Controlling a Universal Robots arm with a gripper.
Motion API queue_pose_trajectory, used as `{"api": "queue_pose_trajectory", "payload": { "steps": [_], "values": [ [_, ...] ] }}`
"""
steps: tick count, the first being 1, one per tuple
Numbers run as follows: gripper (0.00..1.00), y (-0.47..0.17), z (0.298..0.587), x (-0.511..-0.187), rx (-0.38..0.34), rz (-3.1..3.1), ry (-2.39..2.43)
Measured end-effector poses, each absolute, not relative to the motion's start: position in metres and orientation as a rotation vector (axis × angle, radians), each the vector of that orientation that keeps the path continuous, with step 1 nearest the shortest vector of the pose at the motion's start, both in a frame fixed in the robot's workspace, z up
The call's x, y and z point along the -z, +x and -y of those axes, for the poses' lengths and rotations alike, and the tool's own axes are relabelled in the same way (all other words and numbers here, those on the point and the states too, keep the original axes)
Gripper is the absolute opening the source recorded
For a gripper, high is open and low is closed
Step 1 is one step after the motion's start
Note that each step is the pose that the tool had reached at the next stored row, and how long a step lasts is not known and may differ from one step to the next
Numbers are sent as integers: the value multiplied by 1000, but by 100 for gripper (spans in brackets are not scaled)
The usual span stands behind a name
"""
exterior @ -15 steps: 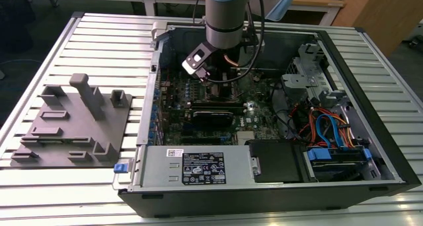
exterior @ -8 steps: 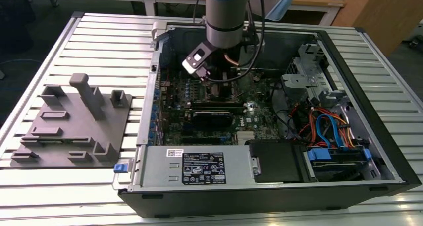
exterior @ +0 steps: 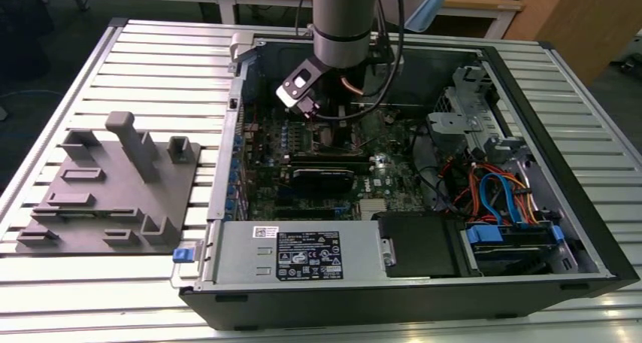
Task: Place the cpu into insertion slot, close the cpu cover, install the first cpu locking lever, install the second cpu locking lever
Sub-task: 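Place the cpu into insertion slot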
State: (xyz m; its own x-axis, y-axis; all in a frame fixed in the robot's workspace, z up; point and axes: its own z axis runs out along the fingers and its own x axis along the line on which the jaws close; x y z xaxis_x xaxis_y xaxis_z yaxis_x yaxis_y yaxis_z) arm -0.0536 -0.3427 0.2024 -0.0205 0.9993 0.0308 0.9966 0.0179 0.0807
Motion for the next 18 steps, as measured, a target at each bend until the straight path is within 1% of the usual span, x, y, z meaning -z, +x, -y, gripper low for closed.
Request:
{"api": "queue_pose_trajectory", "payload": {
  "steps": [1, 3, 4, 6, 8, 10, 11, 12, 18],
  "values": [
    [53, -54, 343, -203, -123, -2217, 2174],
    [41, -54, 343, -203, -122, -2217, 2174],
    [41, -54, 343, -204, -122, -2217, 2174],
    [29, -54, 343, -205, -122, -2217, 2175],
    [29, -54, 343, -205, -122, -2217, 2175],
    [18, -54, 343, -205, -122, -2217, 2175],
    [18, -54, 343, -205, -122, -2217, 2175],
    [11, -54, 343, -205, -121, -2217, 2175],
    [11, -54, 343, -205, -121, -2217, 2175]
  ]
}}
